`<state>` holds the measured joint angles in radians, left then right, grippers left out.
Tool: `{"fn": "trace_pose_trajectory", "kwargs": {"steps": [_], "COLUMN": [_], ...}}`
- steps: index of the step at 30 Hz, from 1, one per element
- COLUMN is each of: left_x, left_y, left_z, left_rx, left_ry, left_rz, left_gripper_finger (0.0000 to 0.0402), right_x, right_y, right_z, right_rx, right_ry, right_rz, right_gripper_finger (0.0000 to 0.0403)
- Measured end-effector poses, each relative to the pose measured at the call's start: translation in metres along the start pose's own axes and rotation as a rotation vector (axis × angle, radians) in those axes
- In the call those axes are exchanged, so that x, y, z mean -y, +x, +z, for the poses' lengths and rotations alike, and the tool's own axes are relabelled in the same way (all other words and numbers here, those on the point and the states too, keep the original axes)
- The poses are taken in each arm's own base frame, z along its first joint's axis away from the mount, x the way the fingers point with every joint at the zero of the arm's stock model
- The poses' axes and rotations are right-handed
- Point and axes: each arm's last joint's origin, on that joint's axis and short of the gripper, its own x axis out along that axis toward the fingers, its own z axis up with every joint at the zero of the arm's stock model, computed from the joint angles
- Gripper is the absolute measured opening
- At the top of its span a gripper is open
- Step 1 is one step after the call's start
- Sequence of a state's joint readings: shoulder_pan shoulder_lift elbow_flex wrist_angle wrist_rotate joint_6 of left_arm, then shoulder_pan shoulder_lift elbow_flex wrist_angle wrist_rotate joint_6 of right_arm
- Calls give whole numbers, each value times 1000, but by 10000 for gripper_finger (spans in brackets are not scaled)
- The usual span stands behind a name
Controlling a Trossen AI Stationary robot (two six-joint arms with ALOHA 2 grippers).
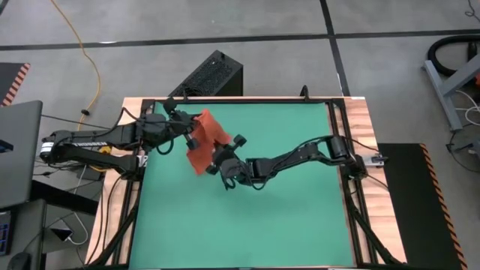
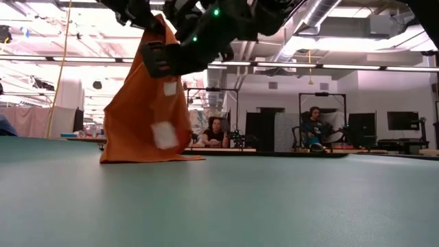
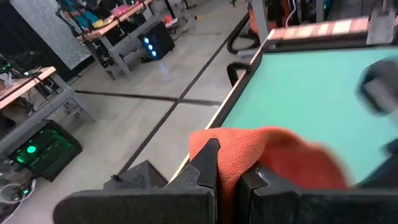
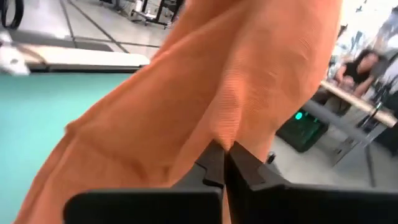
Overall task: Roll towel into tight, uniform cylinder
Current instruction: Fold the orange table napkin
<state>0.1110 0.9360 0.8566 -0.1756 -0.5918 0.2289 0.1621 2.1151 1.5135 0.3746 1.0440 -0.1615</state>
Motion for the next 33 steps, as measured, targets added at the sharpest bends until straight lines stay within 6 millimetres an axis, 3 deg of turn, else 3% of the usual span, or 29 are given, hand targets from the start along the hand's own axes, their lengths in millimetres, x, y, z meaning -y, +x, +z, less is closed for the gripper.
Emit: {"fn": "trace_pose_trajectory", "kwargs": {"steps": [5, 9, 14, 17, 22, 28, 31, 33], "left_x": [0, 3, 13, 18, 18, 19, 20, 19], "left_y": [1, 1, -1, -4, -5, -1, 4, 7], "left_z": [-9, -18, -32, -36, -37, -40, -37, -36], "left_rx": [-84, -141, -189, -190, -203, -195, -163, -146], "left_ry": [60, 137, 256, 248, 253, 376, 421, 408], "left_rz": [4, -40, -319, -516, -518, -521, -482, -484], "left_gripper_finger": [0, 0, 12, 29, 50, 70, 84, 93], "right_x": [-7, 7, 34, 53, 105, 162, 166, 155], "right_y": [-38, -71, -101, -113, -115, -102, -104, -109], "right_z": [13, 30, 36, 41, 62, 83, 87, 83], "right_rx": [1, -40, -214, -272, -292, -274, -282, -311], "right_ry": [-98, -88, 24, -3, 11, 6, -16, -66], "right_rz": [36, 118, 313, 334, 267, 238, 424, 615], "right_gripper_finger": [7, 4, 3, 3, 3, 3, 3, 3]}}
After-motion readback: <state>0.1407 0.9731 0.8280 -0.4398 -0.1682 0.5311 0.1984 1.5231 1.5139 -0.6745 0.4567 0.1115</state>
